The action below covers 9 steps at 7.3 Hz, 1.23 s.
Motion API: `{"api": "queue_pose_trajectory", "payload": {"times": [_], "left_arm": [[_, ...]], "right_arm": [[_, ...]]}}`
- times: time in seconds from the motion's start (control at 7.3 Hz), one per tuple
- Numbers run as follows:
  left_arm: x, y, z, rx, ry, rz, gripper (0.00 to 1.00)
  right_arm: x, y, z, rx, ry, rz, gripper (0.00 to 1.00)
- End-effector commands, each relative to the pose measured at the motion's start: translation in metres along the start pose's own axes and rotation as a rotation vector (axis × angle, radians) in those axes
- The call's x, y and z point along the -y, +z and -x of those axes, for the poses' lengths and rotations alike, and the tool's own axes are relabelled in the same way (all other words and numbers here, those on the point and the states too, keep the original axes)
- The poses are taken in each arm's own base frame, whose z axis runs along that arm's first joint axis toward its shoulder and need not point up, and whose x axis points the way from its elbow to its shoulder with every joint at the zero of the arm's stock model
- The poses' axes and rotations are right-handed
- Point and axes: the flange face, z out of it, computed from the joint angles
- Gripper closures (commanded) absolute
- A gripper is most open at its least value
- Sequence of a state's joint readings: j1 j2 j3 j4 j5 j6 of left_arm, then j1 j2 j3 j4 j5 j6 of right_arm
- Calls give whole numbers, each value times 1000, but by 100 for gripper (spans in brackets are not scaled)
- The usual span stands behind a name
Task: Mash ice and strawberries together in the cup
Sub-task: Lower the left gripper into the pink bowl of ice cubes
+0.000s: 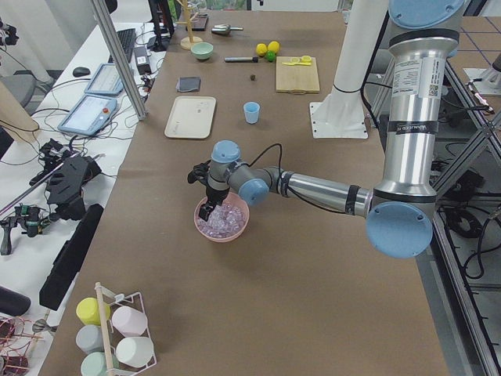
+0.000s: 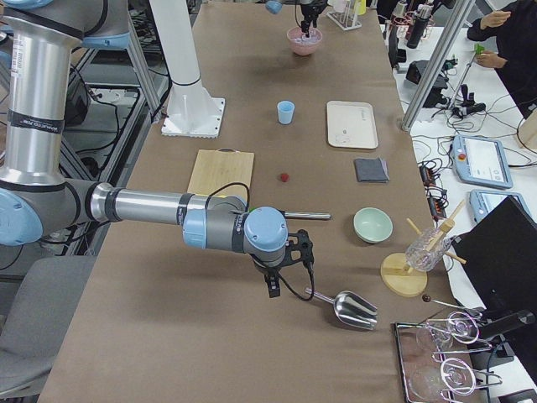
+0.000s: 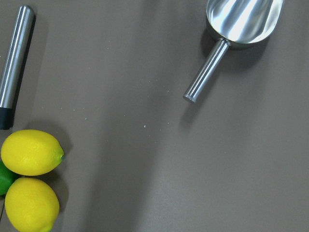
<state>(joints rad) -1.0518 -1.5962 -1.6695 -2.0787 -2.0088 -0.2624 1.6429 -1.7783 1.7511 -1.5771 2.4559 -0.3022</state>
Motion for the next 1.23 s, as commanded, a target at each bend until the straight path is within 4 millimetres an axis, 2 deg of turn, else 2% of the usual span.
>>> {"api": "queue_pose_trajectory", "payload": {"times": [0.0,0.41,0.68,0.82,1.1], "left_arm": [[-3,7,3,3,-5,13,12],[-5,12,5,5,-7,23,16],[-6,12,5,7,-9,24,40],[-5,12,5,6,-9,23,48],[-5,10,4,4,-12,21,81]], "right_arm": [[0,0,0,0,1,1,0],[0,0,0,0,0,0,0],[-1,1,-1,1,3,2,0],[-1,1,0,2,3,2,0],[-2,1,0,4,5,3,0]]}}
